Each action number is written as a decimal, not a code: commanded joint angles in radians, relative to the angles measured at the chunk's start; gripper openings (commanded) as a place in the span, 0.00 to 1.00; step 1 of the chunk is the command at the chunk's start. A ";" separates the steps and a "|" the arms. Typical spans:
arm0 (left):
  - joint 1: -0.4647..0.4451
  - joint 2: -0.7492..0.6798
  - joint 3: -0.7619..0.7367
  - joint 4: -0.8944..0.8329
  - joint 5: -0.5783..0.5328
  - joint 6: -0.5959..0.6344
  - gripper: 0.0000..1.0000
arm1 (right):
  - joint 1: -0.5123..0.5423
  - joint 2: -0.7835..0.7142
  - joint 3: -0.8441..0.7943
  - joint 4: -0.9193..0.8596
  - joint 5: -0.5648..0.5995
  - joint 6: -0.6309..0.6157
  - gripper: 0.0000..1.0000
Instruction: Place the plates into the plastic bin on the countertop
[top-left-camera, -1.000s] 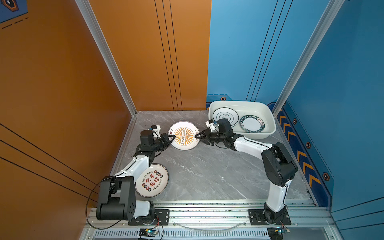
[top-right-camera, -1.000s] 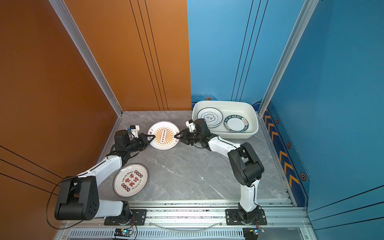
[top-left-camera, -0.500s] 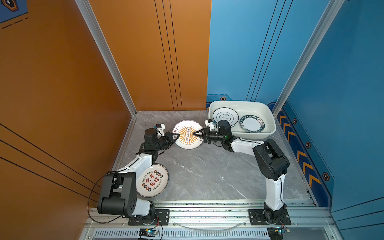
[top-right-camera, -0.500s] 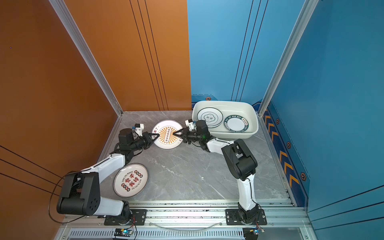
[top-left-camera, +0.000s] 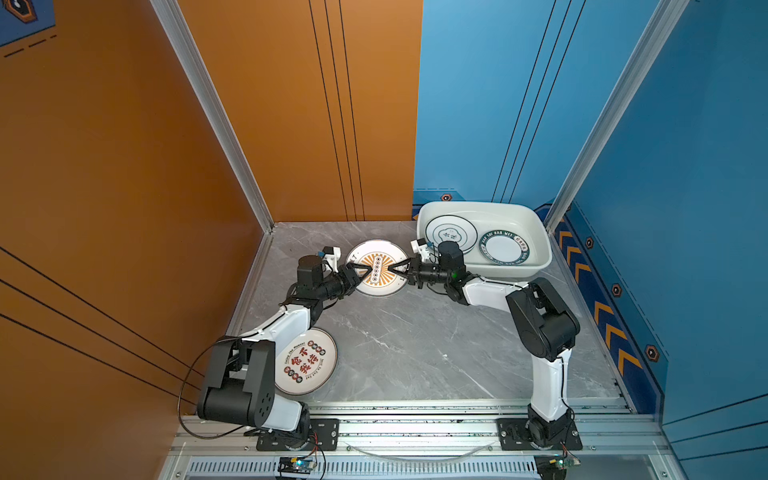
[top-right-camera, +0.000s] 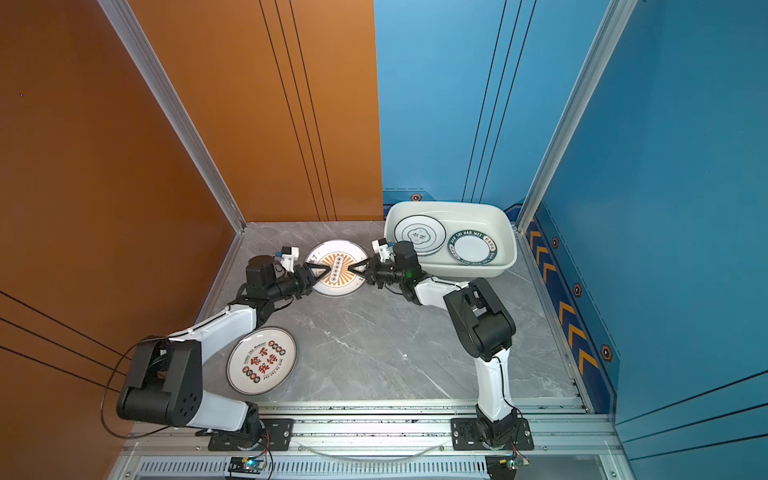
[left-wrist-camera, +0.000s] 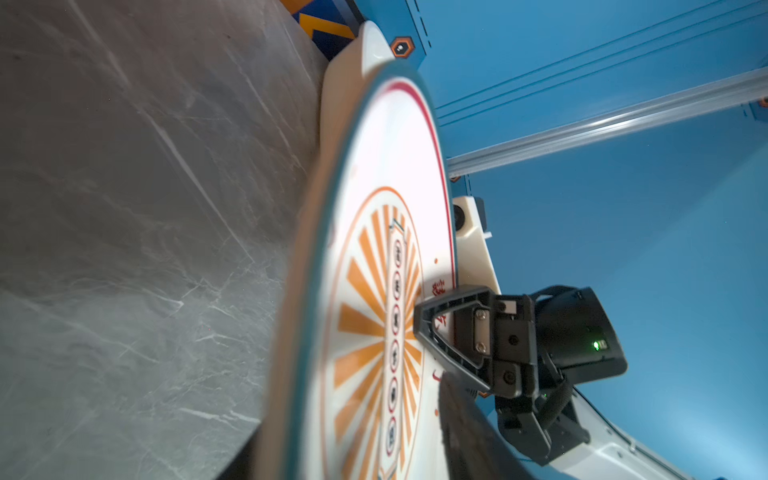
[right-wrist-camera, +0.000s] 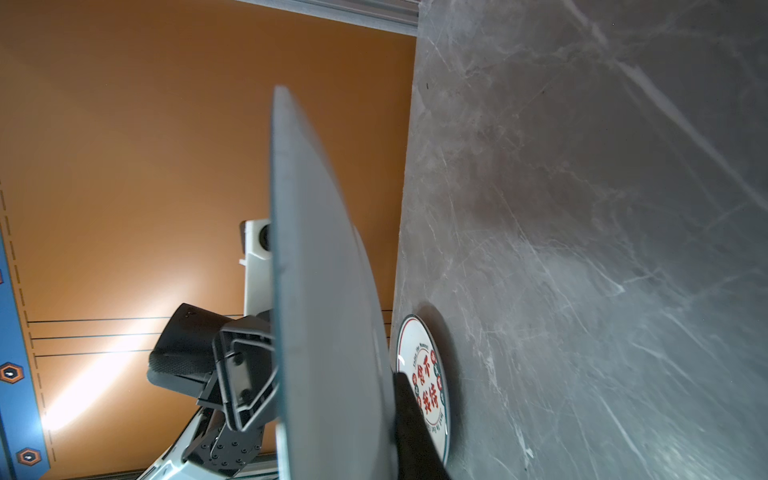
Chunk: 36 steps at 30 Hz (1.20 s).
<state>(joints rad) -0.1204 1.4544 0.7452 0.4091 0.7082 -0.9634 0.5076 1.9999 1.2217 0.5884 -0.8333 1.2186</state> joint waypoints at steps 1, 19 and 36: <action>-0.001 -0.009 0.022 -0.022 0.018 0.041 0.68 | -0.034 -0.113 0.020 -0.193 0.036 -0.157 0.00; 0.037 -0.186 0.030 -0.361 -0.118 0.264 0.98 | -0.363 -0.159 0.295 -0.800 0.227 -0.466 0.00; 0.083 -0.180 0.015 -0.339 -0.081 0.256 0.98 | -0.536 0.218 0.568 -0.716 0.198 -0.305 0.00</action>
<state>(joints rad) -0.0475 1.2663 0.7734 0.0624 0.6140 -0.7223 -0.0235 2.2238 1.7241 -0.1589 -0.5980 0.8833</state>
